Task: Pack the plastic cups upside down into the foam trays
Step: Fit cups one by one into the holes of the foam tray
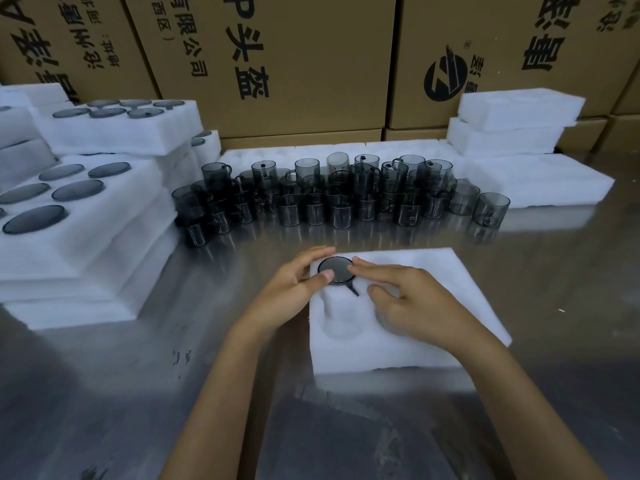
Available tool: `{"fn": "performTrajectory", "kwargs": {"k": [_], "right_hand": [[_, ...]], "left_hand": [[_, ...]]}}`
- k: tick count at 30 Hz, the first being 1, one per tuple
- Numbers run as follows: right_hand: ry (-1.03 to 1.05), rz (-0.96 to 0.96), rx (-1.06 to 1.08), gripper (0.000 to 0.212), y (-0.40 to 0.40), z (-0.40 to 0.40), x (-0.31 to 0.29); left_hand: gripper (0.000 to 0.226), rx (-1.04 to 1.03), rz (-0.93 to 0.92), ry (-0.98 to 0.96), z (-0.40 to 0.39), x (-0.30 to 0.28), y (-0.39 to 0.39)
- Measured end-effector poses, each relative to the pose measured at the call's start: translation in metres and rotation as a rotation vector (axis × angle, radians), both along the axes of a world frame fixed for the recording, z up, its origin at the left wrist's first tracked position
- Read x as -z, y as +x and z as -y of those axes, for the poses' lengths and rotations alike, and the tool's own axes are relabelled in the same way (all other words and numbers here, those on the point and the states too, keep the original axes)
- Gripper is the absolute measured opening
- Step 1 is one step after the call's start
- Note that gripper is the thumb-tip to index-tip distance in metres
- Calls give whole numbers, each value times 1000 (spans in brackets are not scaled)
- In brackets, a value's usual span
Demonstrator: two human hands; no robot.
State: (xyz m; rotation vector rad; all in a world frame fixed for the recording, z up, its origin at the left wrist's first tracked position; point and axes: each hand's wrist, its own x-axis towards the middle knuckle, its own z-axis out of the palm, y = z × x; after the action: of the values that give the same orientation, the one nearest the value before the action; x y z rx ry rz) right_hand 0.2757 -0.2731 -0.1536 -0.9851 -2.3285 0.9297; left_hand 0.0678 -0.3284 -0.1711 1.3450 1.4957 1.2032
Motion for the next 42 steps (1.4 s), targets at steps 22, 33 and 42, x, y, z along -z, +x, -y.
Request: {"fn": "performTrajectory", "kwargs": {"k": [22,33,42], "right_hand": [[-626,-880,191,36,11,-28,-3],[-698,-931,153,37,13,-32,-2],[-536,-1013,284,29,16,-24,-14]], "left_hand": [[25,-301,-571,205,-191,-62,11],[16,-462,-659,123,-224,-40,21],[14,-494,-362,316,-130,-56,21]]}}
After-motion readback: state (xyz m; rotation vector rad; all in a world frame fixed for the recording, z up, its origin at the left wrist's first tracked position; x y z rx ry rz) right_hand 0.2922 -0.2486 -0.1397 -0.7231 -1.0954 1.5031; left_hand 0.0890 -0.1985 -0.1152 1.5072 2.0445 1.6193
